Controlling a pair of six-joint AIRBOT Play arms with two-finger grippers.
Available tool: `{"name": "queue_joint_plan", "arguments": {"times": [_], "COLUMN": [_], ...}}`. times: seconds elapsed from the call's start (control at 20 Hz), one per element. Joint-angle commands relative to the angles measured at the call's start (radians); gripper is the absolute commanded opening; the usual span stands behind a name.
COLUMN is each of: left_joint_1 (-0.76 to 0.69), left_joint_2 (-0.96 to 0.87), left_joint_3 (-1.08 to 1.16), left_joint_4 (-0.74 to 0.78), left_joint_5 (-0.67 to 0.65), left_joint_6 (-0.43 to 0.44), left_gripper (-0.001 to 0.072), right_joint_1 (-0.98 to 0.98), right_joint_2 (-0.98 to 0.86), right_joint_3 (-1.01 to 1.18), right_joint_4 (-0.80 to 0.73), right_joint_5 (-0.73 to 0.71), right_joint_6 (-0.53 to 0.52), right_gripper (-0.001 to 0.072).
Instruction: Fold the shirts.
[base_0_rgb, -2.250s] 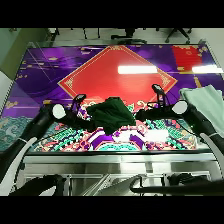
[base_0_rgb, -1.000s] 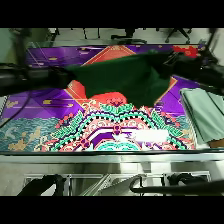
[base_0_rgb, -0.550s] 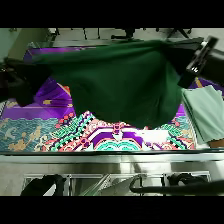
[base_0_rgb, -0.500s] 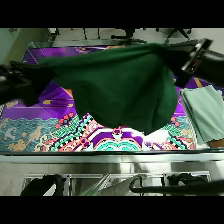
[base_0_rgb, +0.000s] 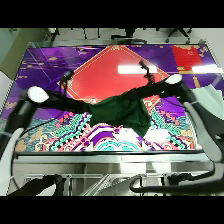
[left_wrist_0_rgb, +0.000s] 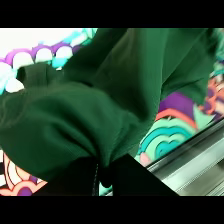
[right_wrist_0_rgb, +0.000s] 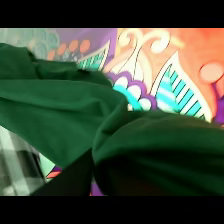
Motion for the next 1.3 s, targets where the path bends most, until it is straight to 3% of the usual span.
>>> {"name": "queue_joint_plan", "arguments": {"times": [0.0,0.2,0.3,0.35,0.45,0.6,0.8,0.95,1.25], "left_joint_1": [0.006,0.061,0.105,0.121,0.137,0.139,0.137,0.137,0.137], "left_joint_2": [-0.139,-0.163,-0.163,-0.163,-0.163,-0.163,-0.163,-0.163,-0.163], "left_joint_3": [-0.052,-0.051,-0.045,-0.045,-0.046,-0.046,-0.046,-0.046,-0.046], "left_joint_4": [-0.002,-0.003,-0.008,-0.017,-0.037,-0.071,-0.088,-0.088,-0.088], "left_joint_5": [0.002,0.004,-0.015,-0.017,-0.016,-0.012,-0.014,-0.014,-0.014], "left_joint_6": [0.043,0.076,0.076,0.076,0.093,0.139,0.155,0.166,0.187], "left_gripper": [0.0029,0.0029,0.0029,0.0029,0.0029,0.0029,0.0028,0.0029,0.0028], "right_joint_1": [0.004,-0.157,-0.239,-0.26,-0.256,-0.19,-0.103,-0.064,-0.059], "right_joint_2": [-0.129,0.017,0.121,0.172,0.281,0.449,0.542,0.497,0.375], "right_joint_3": [0.002,0.002,0.0,-0.011,-0.111,-0.413,-0.745,-0.789,-0.789], "right_joint_4": [0.079,0.039,-0.053,-0.119,-0.2,-0.201,-0.188,-0.179,0.098], "right_joint_5": [0.02,0.126,0.186,0.215,0.236,0.172,-0.057,-0.183,-0.369], "right_joint_6": [0.023,0.14,0.229,0.281,0.349,0.383,0.383,0.378,0.159], "right_gripper": [0.0247,0.0254,0.0366,0.0365,0.0366,0.0366,0.0366,0.0366,0.0357]}}
